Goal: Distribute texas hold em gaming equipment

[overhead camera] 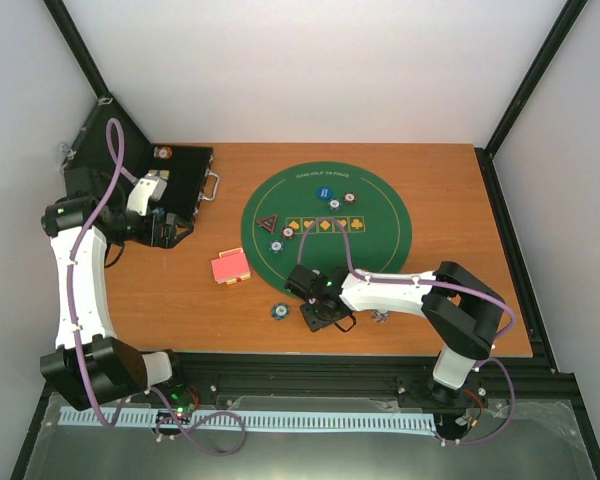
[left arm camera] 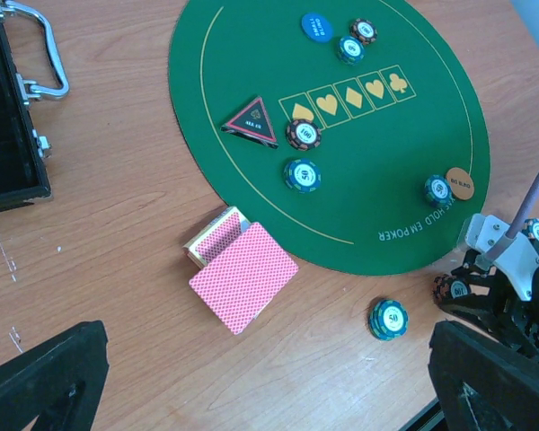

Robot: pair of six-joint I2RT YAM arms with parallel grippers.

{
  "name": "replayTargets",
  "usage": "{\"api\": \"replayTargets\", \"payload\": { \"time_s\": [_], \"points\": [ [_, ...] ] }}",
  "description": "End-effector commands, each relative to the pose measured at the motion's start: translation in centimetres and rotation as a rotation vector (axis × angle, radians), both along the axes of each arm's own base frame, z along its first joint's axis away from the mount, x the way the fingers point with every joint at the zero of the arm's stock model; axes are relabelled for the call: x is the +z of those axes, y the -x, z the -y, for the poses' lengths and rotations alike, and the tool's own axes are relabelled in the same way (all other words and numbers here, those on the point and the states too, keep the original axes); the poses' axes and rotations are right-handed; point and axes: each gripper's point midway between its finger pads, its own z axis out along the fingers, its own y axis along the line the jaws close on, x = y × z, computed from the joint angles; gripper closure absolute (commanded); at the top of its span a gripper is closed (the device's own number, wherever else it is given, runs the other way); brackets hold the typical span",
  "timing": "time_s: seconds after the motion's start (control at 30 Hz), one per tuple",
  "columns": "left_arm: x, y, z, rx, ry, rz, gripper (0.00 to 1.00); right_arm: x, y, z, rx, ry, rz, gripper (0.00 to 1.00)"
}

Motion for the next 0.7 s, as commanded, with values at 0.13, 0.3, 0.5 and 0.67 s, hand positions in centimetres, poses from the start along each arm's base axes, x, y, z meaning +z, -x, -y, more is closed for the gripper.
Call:
{"api": "replayTargets", "payload": {
  "time_s": [0.13, 0.3, 0.5, 0.67],
  "points": [
    [0.5, 0.5, 0.4, -0.014, 0.012, 0.013, 0.00, 0.7, -0.5, -0.1, 0.000, 0.004, 0.034, 0.70],
    [0.6, 0.6, 0.4, -0.017, 0.007, 0.016, 0.00, 2.0, -0.9, -0.4, 0.001, -0.011, 0.051, 0.80],
    [0.8, 0.7, 0.4, -0.018, 0.003, 0.021, 0.00, 4.9, -1.3, -0.5, 0.010, -0.027, 0.084, 0.81],
    [0.8, 0.7, 0.6, -0.023, 0.012, 0.019, 0.00, 7.1, -2.3, 0.3, 0.007, -0.025, 0.113, 0.83]
  ]
}}
